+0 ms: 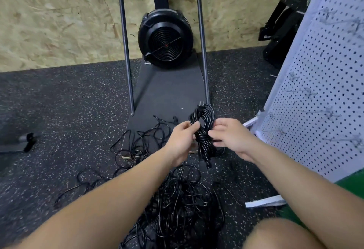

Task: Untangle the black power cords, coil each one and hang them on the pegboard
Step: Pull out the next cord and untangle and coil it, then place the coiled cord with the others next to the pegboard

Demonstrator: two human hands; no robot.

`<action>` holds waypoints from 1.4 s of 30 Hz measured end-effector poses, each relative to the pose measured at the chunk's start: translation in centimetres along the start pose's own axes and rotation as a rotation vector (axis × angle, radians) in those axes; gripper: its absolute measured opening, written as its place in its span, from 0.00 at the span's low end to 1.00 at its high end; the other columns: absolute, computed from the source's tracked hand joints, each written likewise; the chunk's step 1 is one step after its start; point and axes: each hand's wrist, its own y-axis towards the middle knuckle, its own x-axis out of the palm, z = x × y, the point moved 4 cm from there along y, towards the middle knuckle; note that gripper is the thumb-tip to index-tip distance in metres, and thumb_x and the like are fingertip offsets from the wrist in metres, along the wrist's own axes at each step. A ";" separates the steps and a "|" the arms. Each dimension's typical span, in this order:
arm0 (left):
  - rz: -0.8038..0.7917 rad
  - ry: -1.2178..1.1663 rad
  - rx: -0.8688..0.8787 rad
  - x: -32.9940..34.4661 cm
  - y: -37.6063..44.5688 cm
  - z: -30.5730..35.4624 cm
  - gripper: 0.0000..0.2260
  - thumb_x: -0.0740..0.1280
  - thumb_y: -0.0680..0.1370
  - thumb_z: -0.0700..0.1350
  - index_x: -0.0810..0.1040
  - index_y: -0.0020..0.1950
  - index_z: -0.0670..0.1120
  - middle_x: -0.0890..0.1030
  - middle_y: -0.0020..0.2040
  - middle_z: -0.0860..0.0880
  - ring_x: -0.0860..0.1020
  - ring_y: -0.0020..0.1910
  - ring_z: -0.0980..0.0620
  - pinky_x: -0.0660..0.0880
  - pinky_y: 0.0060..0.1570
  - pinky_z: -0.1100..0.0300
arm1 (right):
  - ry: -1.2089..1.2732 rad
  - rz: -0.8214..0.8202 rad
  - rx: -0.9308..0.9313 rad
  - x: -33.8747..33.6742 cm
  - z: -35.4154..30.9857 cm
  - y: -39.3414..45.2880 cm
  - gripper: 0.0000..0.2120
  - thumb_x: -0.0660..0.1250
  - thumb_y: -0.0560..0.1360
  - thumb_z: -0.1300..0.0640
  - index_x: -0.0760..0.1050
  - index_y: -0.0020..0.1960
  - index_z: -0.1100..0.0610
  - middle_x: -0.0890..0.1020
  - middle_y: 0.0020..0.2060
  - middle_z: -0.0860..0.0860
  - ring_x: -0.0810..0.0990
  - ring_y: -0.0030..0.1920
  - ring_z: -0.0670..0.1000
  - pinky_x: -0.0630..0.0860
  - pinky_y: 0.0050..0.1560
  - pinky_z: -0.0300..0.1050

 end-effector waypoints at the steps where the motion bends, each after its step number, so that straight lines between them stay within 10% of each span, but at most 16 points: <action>1: 0.017 0.022 -0.016 0.1 1.3 -1.8 0.11 0.68 0.86 0.51 0.83 0.58 0.44 0.86 0.46 0.47 0.80 0.41 0.47 0.75 0.48 0.48 | -0.007 0.023 0.013 -0.2 1.8 1.0 0.11 0.71 0.84 0.65 0.81 0.54 0.49 0.89 0.43 0.42 0.88 0.52 0.47 0.85 0.64 0.55; 10: 0.141 0.276 -0.115 -1.3 13.6 -16.4 0.12 0.69 0.82 0.53 0.86 0.57 0.47 0.89 0.50 0.48 0.87 0.49 0.45 0.84 0.58 0.36 | -0.041 0.099 0.172 0.1 18.7 13.0 0.18 0.67 0.81 0.69 0.85 0.58 0.48 0.89 0.54 0.45 0.88 0.58 0.49 0.82 0.68 0.60; 14: 0.194 0.476 -0.125 -2.4 18.8 -19.3 0.11 0.70 0.85 0.47 0.84 0.63 0.42 0.87 0.52 0.50 0.84 0.51 0.50 0.80 0.56 0.55 | 0.009 0.102 0.234 0.7 22.2 17.1 0.22 0.63 0.83 0.73 0.83 0.52 0.46 0.87 0.52 0.43 0.86 0.52 0.47 0.82 0.66 0.59; 19: 0.174 0.670 -0.128 -3.3 23.0 -21.9 0.13 0.69 0.84 0.52 0.87 0.61 0.45 0.89 0.54 0.51 0.86 0.55 0.48 0.82 0.62 0.47 | -0.076 0.110 0.265 -0.2 26.1 20.6 0.19 0.69 0.84 0.65 0.79 0.74 0.57 0.86 0.65 0.49 0.85 0.59 0.49 0.81 0.70 0.57; 24: 0.180 0.792 -0.111 -4.1 23.2 -21.6 0.15 0.72 0.84 0.53 0.88 0.62 0.45 0.89 0.56 0.48 0.86 0.56 0.46 0.82 0.62 0.49 | -0.379 0.262 0.171 -0.7 24.5 19.9 0.10 0.73 0.81 0.58 0.86 0.61 0.52 0.89 0.51 0.45 0.87 0.52 0.47 0.82 0.62 0.45; 33: -0.007 0.763 -0.025 -7.0 20.4 -18.4 0.09 0.71 0.83 0.51 0.89 0.58 0.52 0.90 0.48 0.56 0.88 0.50 0.55 0.84 0.59 0.48 | -0.196 0.105 0.094 4.1 20.5 19.9 0.05 0.74 0.81 0.61 0.85 0.51 0.52 0.90 0.41 0.49 0.90 0.41 0.46 0.86 0.48 0.50; 42: 0.187 0.861 0.020 -17.6 16.6 -13.2 0.09 0.72 0.84 0.51 0.88 0.62 0.53 0.88 0.54 0.55 0.85 0.54 0.54 0.79 0.60 0.58 | -0.395 0.013 -0.051 11.0 14.9 23.5 0.21 0.72 0.81 0.60 0.78 0.73 0.49 0.82 0.67 0.46 0.85 0.52 0.46 0.82 0.60 0.49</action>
